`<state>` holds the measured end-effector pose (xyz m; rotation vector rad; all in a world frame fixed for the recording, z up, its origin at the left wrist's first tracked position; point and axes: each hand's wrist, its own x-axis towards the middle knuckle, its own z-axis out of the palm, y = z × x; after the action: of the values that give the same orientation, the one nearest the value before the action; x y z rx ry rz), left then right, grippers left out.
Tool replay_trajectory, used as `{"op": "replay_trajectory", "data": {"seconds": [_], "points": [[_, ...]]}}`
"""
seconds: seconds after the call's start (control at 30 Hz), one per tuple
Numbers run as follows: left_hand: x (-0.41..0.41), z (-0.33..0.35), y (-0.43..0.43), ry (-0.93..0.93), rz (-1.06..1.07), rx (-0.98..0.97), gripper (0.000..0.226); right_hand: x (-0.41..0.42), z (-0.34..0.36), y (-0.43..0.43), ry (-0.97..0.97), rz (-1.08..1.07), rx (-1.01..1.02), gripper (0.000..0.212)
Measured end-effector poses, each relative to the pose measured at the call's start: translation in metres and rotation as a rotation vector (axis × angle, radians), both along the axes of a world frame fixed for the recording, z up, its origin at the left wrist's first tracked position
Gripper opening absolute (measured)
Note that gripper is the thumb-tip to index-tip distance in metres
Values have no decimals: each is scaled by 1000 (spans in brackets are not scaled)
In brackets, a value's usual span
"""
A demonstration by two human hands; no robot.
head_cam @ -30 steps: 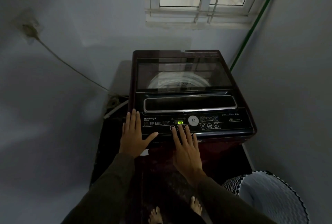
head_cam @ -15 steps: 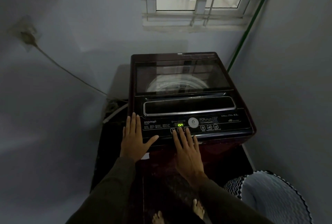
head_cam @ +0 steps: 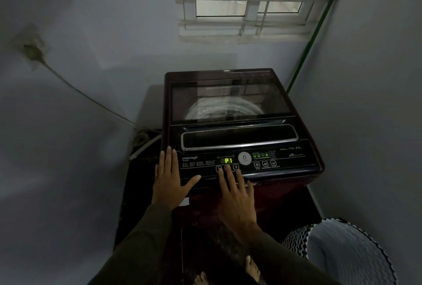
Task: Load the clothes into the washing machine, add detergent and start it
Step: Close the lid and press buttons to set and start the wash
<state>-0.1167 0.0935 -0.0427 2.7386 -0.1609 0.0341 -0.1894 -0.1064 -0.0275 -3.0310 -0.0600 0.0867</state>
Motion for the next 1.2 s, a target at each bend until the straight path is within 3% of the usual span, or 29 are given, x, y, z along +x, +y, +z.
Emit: {"op": "replay_trajectory", "data": {"seconds": [1.2], "points": [[0,0,0,-3,1,-24,113,2,15,-3,44,17,94,91]]}}
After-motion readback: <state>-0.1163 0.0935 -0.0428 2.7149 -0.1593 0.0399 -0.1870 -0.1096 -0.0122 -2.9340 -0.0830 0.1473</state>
